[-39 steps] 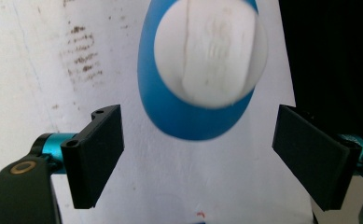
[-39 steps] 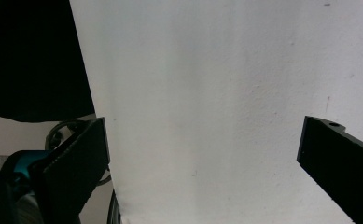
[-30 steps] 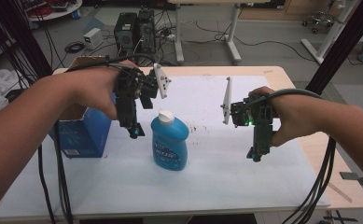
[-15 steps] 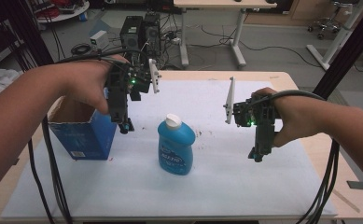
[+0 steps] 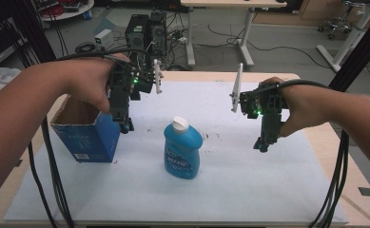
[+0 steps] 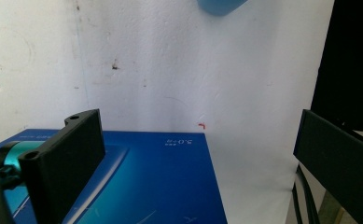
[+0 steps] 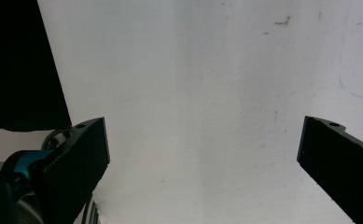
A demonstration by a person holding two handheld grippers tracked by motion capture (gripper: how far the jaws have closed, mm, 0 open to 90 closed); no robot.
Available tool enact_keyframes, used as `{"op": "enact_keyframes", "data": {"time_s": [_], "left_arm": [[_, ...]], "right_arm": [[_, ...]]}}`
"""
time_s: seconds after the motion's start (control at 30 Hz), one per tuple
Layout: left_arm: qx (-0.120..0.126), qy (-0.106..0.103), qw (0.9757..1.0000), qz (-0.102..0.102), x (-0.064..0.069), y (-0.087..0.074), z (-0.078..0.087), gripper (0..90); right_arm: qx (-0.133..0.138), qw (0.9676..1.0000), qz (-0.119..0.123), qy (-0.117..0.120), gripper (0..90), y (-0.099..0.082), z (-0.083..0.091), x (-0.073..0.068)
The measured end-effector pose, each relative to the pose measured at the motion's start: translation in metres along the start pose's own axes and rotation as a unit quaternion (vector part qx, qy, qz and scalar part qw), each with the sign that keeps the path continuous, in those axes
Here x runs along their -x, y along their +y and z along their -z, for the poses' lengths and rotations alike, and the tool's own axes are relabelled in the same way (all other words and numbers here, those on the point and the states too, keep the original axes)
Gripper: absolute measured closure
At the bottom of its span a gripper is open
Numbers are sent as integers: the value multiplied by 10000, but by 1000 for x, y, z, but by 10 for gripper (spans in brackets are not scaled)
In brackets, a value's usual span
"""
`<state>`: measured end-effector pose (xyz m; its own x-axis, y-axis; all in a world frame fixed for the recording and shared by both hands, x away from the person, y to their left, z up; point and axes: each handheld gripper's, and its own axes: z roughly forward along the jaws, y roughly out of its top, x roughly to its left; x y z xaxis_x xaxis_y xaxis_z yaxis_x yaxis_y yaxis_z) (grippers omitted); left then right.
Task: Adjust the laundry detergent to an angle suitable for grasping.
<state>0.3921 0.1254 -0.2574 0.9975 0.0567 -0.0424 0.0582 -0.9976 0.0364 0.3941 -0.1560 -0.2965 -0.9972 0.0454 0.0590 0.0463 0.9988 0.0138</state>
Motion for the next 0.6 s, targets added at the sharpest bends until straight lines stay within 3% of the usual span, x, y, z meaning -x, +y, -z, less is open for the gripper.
{"op": "enact_keyframes", "data": {"time_s": [0.6], "left_arm": [[15,9,9996,278,-10,-7,-5,18]], "right_arm": [[171,9997,-175,42,16,20,9,59]]}}
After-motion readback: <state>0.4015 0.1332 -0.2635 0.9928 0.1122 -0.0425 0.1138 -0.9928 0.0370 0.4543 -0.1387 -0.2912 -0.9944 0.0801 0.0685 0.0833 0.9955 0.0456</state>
